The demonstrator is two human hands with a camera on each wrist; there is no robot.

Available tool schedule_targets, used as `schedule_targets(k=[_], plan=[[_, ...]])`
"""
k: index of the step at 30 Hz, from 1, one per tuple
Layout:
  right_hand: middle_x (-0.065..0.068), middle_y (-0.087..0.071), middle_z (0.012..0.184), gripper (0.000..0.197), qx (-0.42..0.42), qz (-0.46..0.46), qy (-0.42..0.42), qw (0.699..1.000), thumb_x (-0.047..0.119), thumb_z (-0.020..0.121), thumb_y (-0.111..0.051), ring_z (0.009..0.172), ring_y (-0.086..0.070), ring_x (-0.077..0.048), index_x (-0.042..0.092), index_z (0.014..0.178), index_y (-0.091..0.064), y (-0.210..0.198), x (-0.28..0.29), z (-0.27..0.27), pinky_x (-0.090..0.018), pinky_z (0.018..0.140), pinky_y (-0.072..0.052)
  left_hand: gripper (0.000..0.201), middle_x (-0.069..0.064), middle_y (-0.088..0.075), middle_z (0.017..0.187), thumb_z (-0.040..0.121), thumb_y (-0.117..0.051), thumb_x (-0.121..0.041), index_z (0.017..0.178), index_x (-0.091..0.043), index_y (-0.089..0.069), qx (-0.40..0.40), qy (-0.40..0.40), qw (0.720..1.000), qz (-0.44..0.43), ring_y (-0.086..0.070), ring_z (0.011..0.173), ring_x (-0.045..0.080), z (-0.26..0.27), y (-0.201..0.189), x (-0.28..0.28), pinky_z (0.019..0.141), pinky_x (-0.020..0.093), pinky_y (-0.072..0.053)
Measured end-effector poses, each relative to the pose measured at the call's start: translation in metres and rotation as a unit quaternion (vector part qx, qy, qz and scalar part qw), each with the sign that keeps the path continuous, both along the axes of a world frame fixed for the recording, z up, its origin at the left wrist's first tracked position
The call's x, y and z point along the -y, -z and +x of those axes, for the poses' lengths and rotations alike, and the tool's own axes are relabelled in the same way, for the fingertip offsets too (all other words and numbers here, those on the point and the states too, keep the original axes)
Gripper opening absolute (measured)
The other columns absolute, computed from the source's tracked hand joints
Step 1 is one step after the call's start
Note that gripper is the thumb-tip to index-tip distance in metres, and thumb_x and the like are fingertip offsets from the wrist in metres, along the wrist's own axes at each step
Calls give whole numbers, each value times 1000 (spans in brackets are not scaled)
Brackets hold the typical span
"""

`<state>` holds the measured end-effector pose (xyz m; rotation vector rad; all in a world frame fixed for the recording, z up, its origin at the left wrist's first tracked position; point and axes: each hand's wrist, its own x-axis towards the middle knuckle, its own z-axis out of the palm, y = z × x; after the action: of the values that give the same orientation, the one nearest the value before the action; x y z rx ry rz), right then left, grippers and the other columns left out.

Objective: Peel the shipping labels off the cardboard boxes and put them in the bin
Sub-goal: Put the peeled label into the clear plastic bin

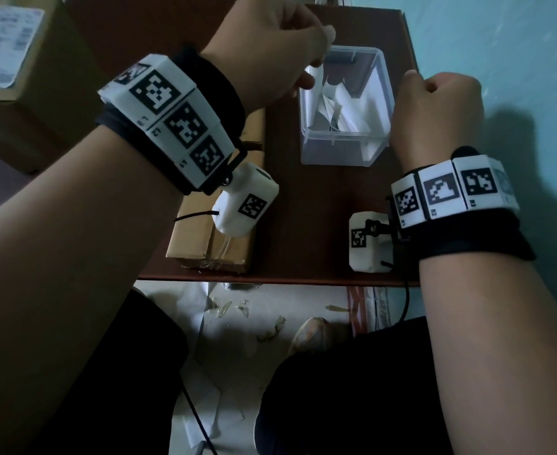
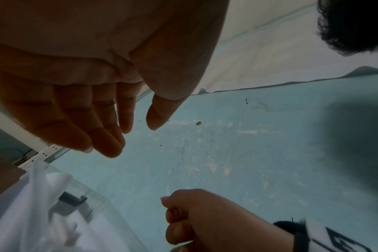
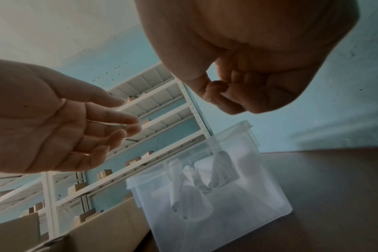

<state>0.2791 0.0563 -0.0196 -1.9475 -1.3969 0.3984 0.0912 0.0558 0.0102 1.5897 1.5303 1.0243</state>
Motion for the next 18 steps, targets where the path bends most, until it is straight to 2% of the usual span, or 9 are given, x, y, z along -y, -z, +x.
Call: schedule_targets(k=[3, 6, 9, 11, 12, 14, 18], plan=[[2, -29, 53, 50, -10, 10, -15, 1000, 27, 103, -51, 32, -34, -9, 19, 59, -29, -6, 3, -6, -22, 35, -18, 15, -1, -72, 106, 104, -54, -33, 101, -23, -64, 20, -4, 1000, -16, -69, 80, 3, -5, -10, 3, 74, 19, -60], [6, -33, 39, 49, -38, 12, -34, 999, 26, 101, -53, 32, -34, -10, 19, 58, -31, -14, 9, -15, -20, 36, -17, 17, -4, -69, 101, 107, -49, -30, 102, -20, -61, 50, -18, 998, -29, -63, 73, -1, -12, -19, 9, 66, 9, -51], [5, -32, 40, 50, -70, 25, -43, 996, 27, 102, -53, 34, -33, -10, 19, 57, -33, -23, 17, -29, -18, 38, -18, 17, -7, -69, 96, 106, -50, -33, 96, -25, -61, 55, -35, 998, -3, -65, 74, 0, -22, -22, 20, 68, 11, -53], [11, -42, 41, 48, -114, 34, -51, 992, 33, 107, -50, 41, -41, -6, 19, 60, -45, -30, 22, -45, -21, 49, -36, 14, -7, -71, 97, 105, -53, -34, 95, -28, -61, 70, -47, 996, 10, -69, 78, 1, -28, -23, 30, 69, 14, -56], [12, -49, 48, 47, -137, 37, -54, 988, 36, 108, -47, 48, -50, -10, 18, 65, -53, -34, 25, -54, -26, 55, -44, 12, -7, -72, 98, 104, -53, -34, 96, -29, -61, 72, -55, 996, 15, -71, 80, 2, -31, -24, 35, 70, 15, -57], [6, -57, 60, 48, -167, 37, -60, 983, 42, 111, -43, 56, -59, -14, 21, 70, -57, -40, 33, -73, -38, 62, -56, 11, -5, -73, 100, 104, -54, -34, 100, -28, -63, 77, -76, 994, 17, -73, 85, 5, -37, -26, 45, 73, 18, -59], [6, -59, 65, 46, -202, 7, -86, 976, 45, 111, -45, 59, -61, -11, 21, 76, -61, -43, 53, -111, -36, 68, -58, 12, -7, -72, 102, 103, -56, -35, 105, -27, -65, 62, -115, 991, -5, -71, 89, 5, -51, -28, 68, 78, 23, -61]])
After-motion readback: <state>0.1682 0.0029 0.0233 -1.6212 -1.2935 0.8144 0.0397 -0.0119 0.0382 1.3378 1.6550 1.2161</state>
